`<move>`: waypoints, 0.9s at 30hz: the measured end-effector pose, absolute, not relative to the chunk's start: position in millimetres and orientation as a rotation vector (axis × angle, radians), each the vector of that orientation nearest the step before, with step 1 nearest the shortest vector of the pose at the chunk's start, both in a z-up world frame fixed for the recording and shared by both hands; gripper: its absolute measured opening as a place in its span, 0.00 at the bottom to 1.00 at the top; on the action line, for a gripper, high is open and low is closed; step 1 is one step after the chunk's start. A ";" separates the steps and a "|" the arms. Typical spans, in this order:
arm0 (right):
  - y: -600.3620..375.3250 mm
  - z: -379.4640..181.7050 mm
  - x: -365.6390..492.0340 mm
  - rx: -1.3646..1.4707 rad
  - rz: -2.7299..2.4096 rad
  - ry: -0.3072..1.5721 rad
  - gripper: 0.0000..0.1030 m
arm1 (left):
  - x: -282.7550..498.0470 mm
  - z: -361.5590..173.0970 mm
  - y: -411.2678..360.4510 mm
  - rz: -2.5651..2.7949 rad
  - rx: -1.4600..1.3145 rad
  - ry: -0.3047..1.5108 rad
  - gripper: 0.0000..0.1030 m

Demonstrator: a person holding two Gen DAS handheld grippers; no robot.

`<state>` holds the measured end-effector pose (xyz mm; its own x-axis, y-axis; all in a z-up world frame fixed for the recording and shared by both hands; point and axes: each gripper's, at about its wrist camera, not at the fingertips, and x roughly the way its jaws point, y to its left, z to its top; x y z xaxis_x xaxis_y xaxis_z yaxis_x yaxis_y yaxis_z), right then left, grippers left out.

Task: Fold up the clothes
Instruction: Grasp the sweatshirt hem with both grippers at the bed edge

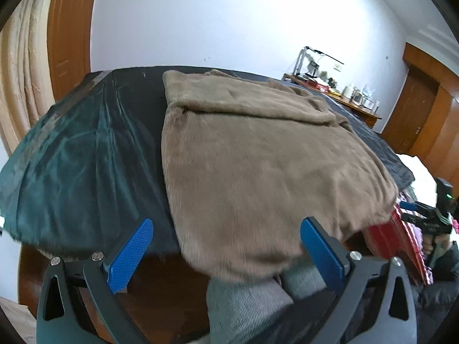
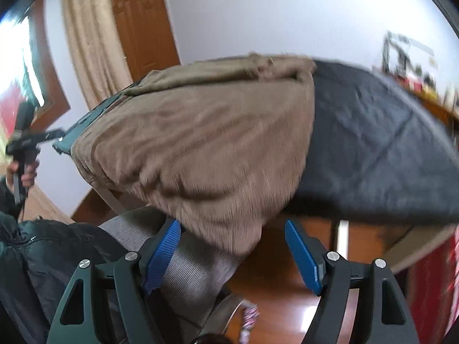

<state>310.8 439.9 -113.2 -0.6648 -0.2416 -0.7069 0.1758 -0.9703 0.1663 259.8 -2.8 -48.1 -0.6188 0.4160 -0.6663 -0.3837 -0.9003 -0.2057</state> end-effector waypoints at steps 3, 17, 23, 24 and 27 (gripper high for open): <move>452.1 -128.8 309.3 1.207 -2.649 -0.279 0.75 | 271.2 -58.0 -11.9 2.433 -1.048 -0.065 1.00; 472.3 -145.9 271.3 1.234 -2.504 -0.596 0.75 | 241.2 -124.0 -3.1 2.160 -1.171 -0.171 1.00; 455.1 -141.5 259.6 1.203 -2.499 -0.523 0.75 | 227.3 -138.2 22.8 2.078 -1.217 -0.185 1.00; 452.7 -141.0 258.7 1.198 -2.505 -0.504 0.74 | 226.2 -139.1 25.9 2.067 -1.219 -0.191 1.00; 445.0 -139.6 256.9 1.182 -2.521 -0.442 0.53 | 225.1 -139.9 34.9 2.036 -1.214 -0.201 1.00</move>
